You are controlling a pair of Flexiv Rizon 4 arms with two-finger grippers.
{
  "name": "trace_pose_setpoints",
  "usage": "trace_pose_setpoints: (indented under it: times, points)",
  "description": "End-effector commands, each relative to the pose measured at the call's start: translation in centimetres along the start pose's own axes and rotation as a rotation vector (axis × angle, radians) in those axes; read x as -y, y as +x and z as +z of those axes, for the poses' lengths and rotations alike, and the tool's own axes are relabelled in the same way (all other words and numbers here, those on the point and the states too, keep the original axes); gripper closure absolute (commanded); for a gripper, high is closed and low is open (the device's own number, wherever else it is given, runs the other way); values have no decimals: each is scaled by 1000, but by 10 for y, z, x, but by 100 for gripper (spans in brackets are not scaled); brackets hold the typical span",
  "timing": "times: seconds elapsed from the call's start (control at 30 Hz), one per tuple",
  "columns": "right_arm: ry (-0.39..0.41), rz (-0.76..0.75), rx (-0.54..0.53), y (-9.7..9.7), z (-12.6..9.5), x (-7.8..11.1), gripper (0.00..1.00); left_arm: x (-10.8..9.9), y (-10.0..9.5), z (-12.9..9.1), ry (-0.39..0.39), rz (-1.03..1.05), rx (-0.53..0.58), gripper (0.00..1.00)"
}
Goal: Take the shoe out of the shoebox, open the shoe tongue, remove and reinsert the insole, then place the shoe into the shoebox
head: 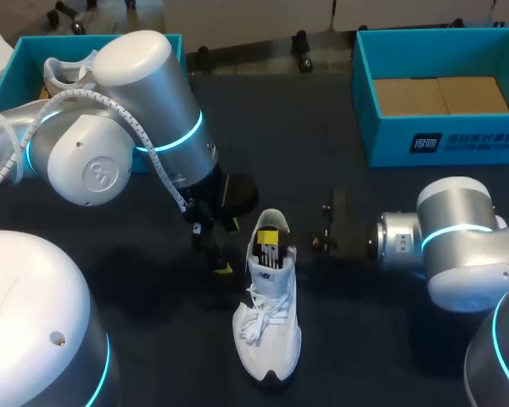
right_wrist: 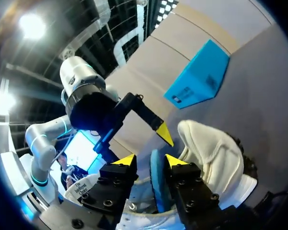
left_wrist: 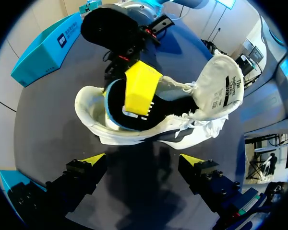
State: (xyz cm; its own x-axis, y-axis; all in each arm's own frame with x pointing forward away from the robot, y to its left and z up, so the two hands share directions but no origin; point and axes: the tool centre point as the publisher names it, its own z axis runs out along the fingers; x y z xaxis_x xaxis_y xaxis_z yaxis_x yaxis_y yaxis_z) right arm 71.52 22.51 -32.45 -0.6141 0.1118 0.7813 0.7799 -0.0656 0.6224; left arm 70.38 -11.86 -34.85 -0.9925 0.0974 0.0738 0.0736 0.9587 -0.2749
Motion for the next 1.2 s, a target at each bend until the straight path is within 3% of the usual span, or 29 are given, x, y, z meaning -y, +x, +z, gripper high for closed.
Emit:
trace_pose_setpoints:
  times: [0.03,0.6,0.97,1.2]
  points:
    - [-4,-16,10,2,-4,-7,60,0,0,0,-1,0,1,0]
    - [-11,-165,50,18,-13,-27,58,0,0,0,-1,0,1,0]
    - [-18,-190,114,27,-39,-31,58,0,0,0,-1,0,1,0]
    - [9,-176,192,29,-55,-36,61,-4,-10,-38,55,9,-62,0]
